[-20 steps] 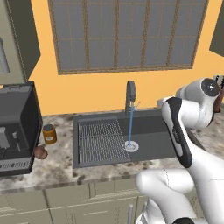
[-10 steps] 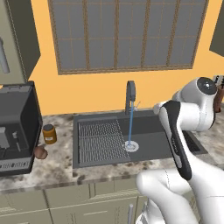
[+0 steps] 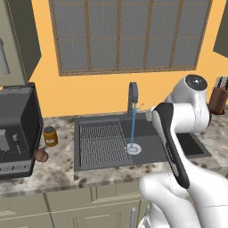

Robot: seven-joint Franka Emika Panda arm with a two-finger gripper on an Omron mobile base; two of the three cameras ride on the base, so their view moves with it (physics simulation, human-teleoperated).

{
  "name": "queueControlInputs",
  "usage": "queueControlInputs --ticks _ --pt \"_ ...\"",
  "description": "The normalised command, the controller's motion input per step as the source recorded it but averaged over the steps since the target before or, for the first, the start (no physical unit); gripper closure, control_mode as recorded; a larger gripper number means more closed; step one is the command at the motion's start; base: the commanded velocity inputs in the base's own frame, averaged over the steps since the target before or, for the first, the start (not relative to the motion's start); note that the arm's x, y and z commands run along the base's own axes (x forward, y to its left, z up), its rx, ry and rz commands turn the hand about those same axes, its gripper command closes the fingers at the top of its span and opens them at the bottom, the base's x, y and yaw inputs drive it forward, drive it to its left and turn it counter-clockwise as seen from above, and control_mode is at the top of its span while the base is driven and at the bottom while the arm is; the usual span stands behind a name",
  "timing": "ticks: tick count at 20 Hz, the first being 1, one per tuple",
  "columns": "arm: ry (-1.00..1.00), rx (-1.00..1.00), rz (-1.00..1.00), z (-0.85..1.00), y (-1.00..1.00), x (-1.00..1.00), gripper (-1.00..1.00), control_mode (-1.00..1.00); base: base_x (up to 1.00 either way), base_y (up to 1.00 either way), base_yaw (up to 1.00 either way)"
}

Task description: Turn on the sink faucet. Then move the potato from the counter to the sink. Turn off the sink. Move the vegetable from the sink to the pot next to the stove. Finally move the pot to the front left burner.

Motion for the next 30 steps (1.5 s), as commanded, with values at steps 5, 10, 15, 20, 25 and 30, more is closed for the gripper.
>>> queueControlInputs --ticks 5,10,15,20,25,30 --pt "0.09 0.0 0.01 -0.05 0.36 -0.14 -1.0 -1.0 0.0 0.0 0.0" --pt "0.06 -0.02 0.05 -0.14 0.34 -0.14 -1.0 -1.0 0.0 0.0 0.0" --pt "0.04 -0.02 0.01 -0.22 0.56 0.0 -1.0 -1.0 0.0 0.0 0.0" --pt "0.01 -0.03 0.03 -0.22 0.39 -0.06 -1.0 -1.0 0.0 0.0 0.0" --pt "0.02 -0.01 0.01 -0.1 0.39 -0.02 -1.0 -1.0 0.0 0.0 0.0" --pt "0.05 0.0 0.0 -0.02 0.51 0.0 -1.0 -1.0 0.0 0.0 0.0"
